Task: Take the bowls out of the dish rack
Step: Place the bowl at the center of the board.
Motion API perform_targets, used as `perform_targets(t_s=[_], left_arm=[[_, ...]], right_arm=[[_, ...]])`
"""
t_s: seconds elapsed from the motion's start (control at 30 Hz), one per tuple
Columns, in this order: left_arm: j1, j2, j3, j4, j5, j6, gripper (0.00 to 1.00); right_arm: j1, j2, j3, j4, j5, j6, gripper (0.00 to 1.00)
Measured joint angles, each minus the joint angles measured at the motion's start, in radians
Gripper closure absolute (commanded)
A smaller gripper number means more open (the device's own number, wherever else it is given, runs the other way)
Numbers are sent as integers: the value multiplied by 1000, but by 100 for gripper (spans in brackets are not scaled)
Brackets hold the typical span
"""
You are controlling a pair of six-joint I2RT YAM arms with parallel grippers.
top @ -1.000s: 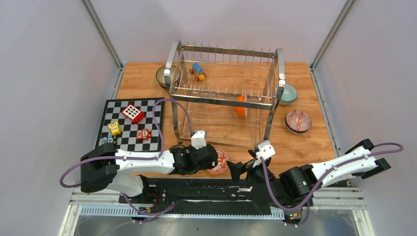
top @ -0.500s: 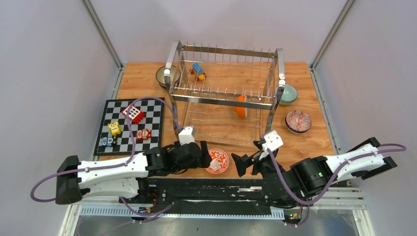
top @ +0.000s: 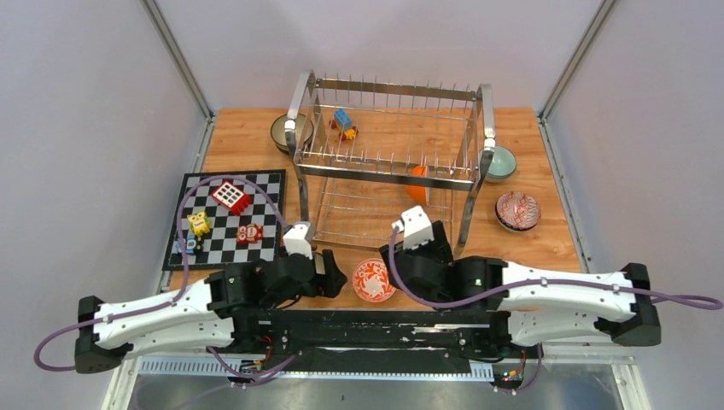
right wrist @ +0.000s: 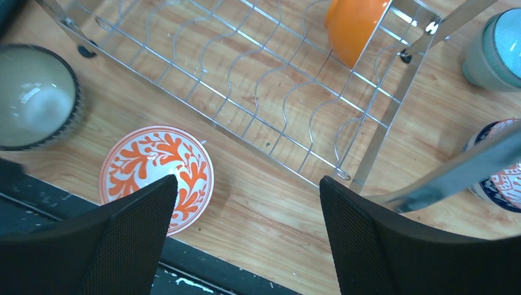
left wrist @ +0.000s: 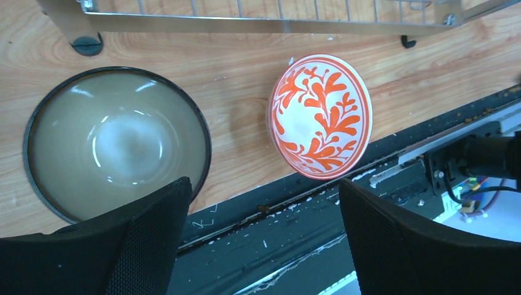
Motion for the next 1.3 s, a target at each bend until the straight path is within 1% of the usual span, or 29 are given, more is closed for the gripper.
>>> perform_targets(t_s=[0.13,0.23,0.37,0.43,0.53,0.67,0.77,0.83,0.9,0.97,1.07,1.13,1.23,1.3], left_arm=[[0,-134,-17,-49,-29,1,10],[0,-222,-21,-98,-61,-2,11],[0,-315,-32,-161,-91,-7,11],[0,-346,-34,-183,-102,-12,11],[0,-381,-34,-209,-116,-19,11],[0,-396,-34,-225,-125,-23,11],[0,-397,-34,-238,-126,-23,11],[0,-400,-34,-253,-128,-24,11],[0,-409,-34,-264,-132,-25,11],[0,-427,-34,-273,-139,-26,11],[0,-453,-34,-280,-155,-24,11],[0,-462,-34,-280,-167,-21,11],[0,-461,-33,-280,-189,-13,11],[0,-460,-32,-280,-204,-6,11]], right_arm=[[-54,94,-32,56,-28,-10,9],[-98,151,-89,145,-41,-32,9],[-242,217,-122,235,-90,-52,9],[-298,240,-139,304,-98,-70,9],[-334,272,-165,414,-99,-97,9],[-386,340,-171,543,-100,-120,11],[-405,369,-178,616,-117,-153,12],[-404,366,-189,655,-158,-185,12],[-390,340,-212,683,-206,-223,12],[-352,282,-245,684,-241,-276,13],[-254,164,-268,644,-281,-341,14],[-175,53,-275,600,-310,-380,15],[-107,-122,-288,550,-316,-402,20],[-100,-241,-296,517,-288,-401,28]])
